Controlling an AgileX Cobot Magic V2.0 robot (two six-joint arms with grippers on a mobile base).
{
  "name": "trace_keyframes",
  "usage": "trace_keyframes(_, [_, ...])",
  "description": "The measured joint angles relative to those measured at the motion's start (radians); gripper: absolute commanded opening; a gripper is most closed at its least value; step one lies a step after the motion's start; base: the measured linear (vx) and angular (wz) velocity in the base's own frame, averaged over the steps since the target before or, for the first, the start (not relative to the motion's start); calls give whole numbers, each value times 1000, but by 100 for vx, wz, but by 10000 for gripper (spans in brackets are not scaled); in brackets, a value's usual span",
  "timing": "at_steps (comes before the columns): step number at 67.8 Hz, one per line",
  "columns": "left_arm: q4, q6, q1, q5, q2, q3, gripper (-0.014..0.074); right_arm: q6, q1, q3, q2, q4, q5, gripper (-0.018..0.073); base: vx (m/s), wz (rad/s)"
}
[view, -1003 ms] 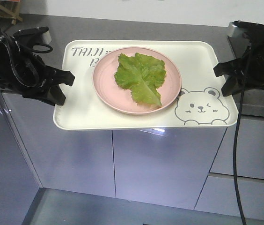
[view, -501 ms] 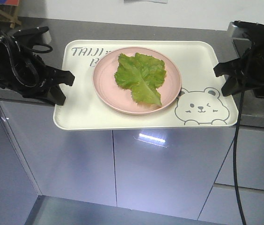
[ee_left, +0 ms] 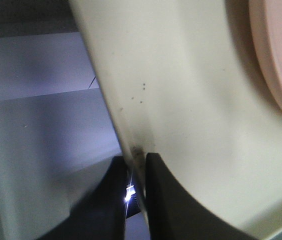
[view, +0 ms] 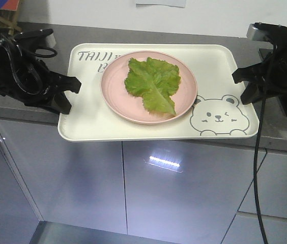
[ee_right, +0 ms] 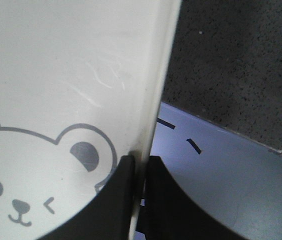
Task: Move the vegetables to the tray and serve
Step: 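Hold the tray level with both grippers while the base drives across the kitchen, then hold the tray level with both grippers as the base approaches the far counter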
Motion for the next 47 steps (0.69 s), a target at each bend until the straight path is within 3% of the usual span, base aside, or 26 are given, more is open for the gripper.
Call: trace_keyframes(47, [0,0,0,0,0,0,-6,0,0,0,0,0,0,-6,9,2])
